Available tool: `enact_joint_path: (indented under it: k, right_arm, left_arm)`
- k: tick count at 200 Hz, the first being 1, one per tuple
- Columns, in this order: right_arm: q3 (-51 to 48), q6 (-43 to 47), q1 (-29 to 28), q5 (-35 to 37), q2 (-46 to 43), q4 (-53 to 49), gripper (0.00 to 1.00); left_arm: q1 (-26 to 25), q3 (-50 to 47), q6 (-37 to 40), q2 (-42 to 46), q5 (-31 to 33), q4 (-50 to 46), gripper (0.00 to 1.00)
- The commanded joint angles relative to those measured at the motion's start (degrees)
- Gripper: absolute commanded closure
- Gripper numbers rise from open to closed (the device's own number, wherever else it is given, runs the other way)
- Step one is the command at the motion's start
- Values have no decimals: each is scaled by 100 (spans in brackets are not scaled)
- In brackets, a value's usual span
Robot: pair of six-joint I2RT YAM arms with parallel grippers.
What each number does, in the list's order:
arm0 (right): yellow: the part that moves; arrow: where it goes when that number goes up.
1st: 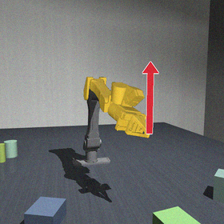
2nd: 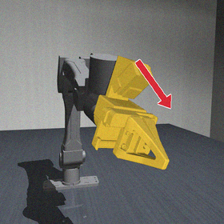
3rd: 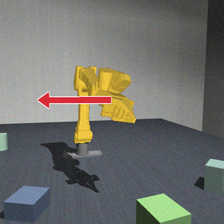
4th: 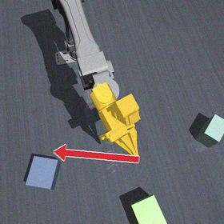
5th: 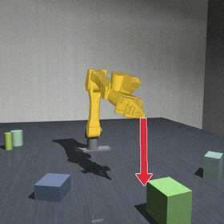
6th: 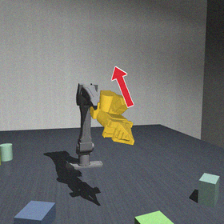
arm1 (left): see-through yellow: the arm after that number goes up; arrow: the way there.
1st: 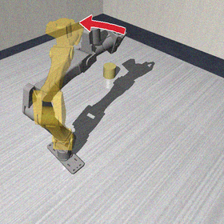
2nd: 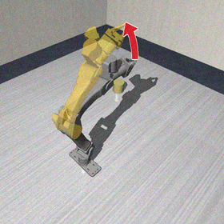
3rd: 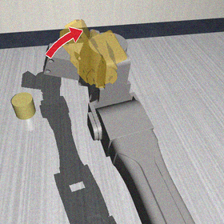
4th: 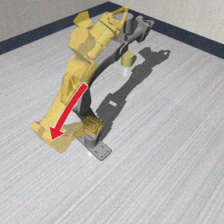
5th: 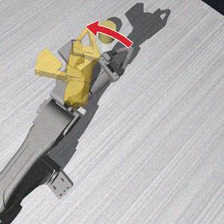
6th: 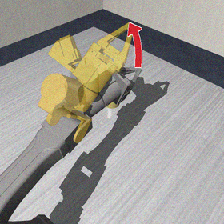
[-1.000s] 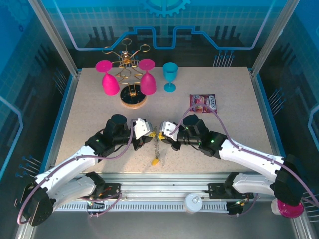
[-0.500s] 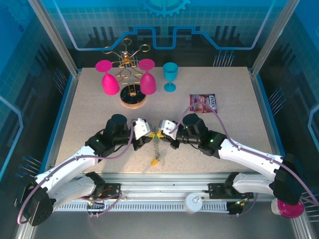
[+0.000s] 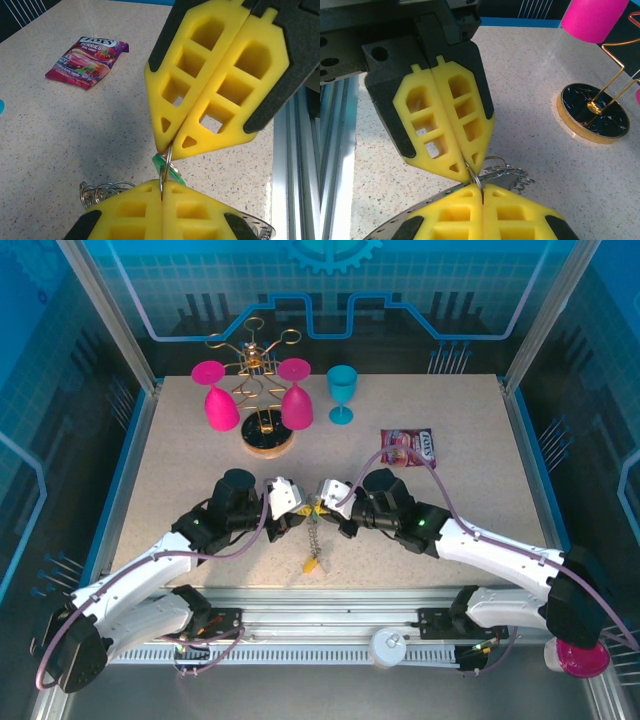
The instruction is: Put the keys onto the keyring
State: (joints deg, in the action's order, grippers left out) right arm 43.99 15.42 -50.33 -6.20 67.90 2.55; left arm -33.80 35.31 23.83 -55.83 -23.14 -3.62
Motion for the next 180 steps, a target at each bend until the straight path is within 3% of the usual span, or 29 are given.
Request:
enact_joint_path:
  k: [1, 56, 180]
  right_arm:
    - [198, -127, -26, 435, 52, 74, 100]
    - [237, -382, -26, 575, 65, 70, 100]
    - [23, -848, -61, 137, 41, 395, 100]
  left_arm:
    - [-15, 204, -133, 46, -158, 166, 100]
    - [-17, 191, -160, 28, -133, 247, 100]
    - [-11, 33, -228, 160, 21, 617, 100]
